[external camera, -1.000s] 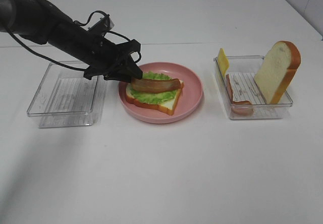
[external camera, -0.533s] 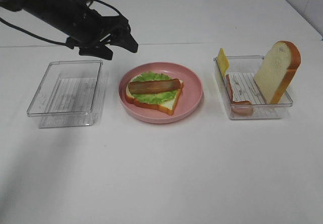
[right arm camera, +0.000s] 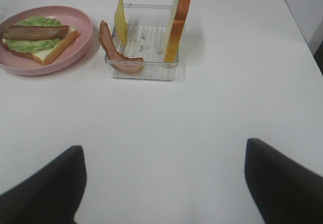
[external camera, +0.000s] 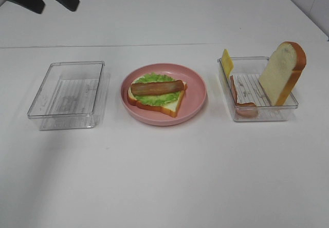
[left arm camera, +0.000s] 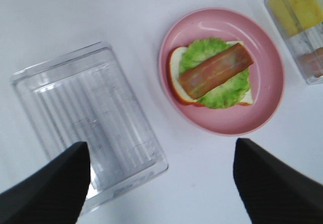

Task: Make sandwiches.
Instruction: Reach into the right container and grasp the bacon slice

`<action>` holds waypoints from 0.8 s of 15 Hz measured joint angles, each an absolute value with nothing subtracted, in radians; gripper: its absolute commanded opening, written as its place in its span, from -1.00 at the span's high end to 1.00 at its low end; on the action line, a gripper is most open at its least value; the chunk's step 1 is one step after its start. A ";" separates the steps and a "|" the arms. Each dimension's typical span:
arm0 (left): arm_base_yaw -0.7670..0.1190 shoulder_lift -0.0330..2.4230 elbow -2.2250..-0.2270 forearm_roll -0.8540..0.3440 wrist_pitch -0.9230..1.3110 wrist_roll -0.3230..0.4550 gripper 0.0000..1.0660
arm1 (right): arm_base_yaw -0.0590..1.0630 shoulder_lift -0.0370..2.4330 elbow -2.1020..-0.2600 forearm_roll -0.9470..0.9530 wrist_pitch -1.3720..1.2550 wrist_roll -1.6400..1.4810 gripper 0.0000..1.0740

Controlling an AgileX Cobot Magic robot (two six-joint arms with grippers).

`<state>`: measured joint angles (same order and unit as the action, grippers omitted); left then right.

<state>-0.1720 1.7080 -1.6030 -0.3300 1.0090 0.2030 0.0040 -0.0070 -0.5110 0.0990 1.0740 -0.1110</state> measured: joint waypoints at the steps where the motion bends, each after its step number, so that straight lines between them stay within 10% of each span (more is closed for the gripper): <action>1: -0.172 1.677 -1.603 -0.293 1.037 0.182 -0.40 | 0.004 -0.007 -0.511 0.099 1.074 -0.111 -0.50; 4: -0.172 1.433 -1.603 -0.106 1.206 0.091 -0.40 | 0.004 -0.007 -0.511 0.099 1.074 -0.111 -0.50; 12: -0.172 0.859 -1.251 -0.087 1.213 0.082 -0.40 | 0.004 -0.007 -0.511 0.099 1.074 -0.111 -0.50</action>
<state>-0.1720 0.8590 -1.2510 -0.0870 1.2130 0.0820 0.0040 -0.0070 -0.5110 0.0990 1.0740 -0.1110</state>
